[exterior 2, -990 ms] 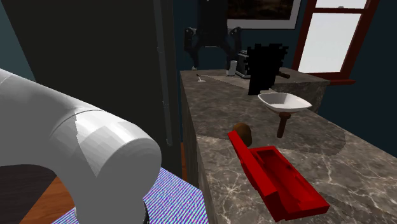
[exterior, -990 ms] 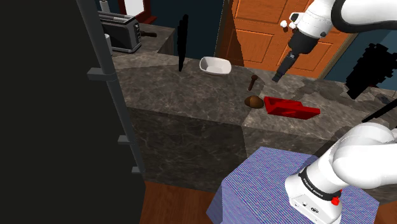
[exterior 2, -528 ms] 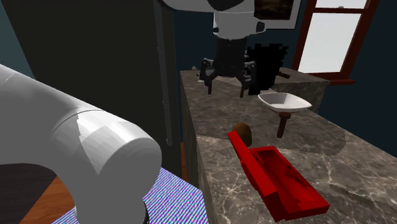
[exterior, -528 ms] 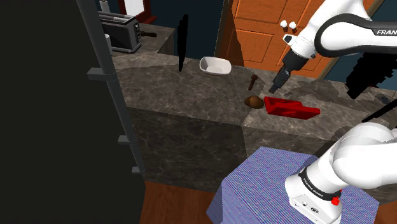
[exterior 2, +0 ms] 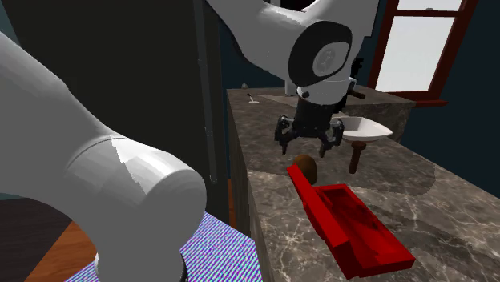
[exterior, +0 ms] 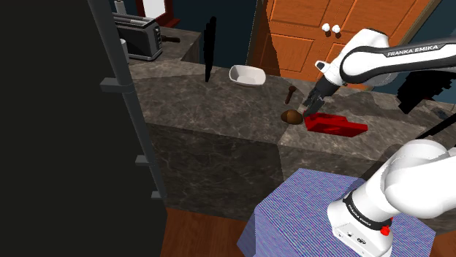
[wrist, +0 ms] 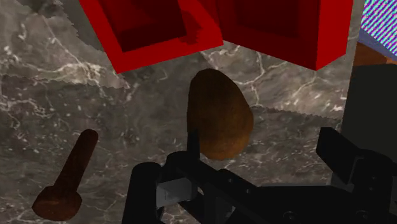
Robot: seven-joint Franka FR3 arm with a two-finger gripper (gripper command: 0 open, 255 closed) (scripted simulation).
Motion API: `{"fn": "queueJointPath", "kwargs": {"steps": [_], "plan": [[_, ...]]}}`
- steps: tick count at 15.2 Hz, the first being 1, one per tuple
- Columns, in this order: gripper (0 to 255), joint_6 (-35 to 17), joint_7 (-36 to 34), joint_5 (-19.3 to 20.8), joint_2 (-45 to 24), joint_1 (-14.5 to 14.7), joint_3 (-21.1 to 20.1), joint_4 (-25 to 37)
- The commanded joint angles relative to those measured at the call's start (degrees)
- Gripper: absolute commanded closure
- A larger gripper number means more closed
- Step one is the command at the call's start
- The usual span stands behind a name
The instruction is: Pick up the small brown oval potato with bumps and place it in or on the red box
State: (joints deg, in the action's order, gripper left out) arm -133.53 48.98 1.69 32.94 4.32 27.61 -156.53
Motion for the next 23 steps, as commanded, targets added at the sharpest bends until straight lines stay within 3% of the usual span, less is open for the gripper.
{"fn": "queueJointPath", "kwargs": {"steps": [1, 2, 10, 17, 18, 23], "plan": [[0, -4.54, 6.26, -1.88, -4.74, 2.53, 4.57, 0.36], [0, -6.09, 8.79, -3.05, -6.62, 3.84, 6.45, 0.64], [0, -13.55, 12.09, -7.69, -12.80, 8.32, 9.34, -0.88], [0, -13.54, 12.09, -7.68, -12.80, 8.30, 9.33, -0.88], [255, -13.54, 12.09, -7.68, -12.80, 8.30, 9.33, -0.88], [255, -13.54, 12.09, -7.69, -12.81, 8.31, 9.33, -0.87]]}}
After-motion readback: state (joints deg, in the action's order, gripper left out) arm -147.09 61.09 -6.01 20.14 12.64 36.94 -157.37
